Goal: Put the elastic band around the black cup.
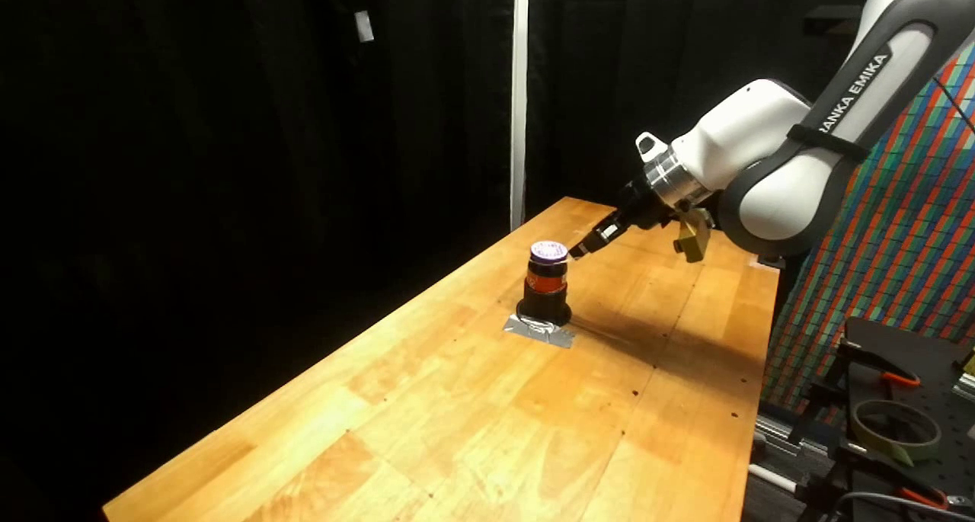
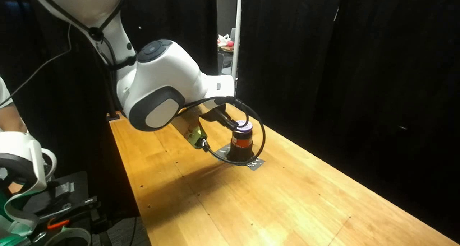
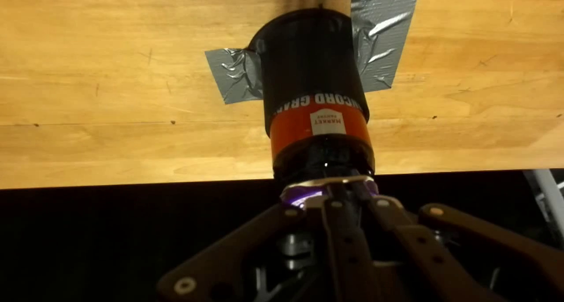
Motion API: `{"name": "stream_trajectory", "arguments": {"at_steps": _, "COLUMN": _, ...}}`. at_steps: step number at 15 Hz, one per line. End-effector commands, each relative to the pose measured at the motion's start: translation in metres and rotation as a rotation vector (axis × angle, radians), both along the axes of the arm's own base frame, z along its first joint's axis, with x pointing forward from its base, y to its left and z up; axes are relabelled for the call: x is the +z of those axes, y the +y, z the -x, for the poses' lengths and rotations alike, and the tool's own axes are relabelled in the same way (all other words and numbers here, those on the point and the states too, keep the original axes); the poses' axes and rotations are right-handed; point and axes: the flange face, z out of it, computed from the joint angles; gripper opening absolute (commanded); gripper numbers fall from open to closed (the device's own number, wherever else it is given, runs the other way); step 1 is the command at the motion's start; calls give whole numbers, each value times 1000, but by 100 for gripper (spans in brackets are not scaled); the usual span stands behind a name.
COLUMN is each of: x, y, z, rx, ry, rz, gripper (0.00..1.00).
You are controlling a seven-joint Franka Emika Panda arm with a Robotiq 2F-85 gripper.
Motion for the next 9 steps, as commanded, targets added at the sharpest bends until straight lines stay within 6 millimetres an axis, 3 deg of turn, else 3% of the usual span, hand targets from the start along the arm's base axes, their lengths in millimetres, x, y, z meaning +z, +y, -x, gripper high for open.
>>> {"name": "stream_trajectory", "arguments": {"at_steps": 1, "x": 2, "y": -8, "z": 17, "rx": 7, "ry": -93, "rz": -17, "gripper": 7}}
{"name": "stream_trajectory", "arguments": {"at_steps": 8, "x": -1, "y": -21, "z": 34, "rx": 29, "ry": -191, "rz": -75, "gripper": 9}}
{"name": "stream_trajectory", "arguments": {"at_steps": 9, "x": -2, "y": -22, "z": 34, "rx": 26, "ry": -169, "rz": -79, "gripper": 33}}
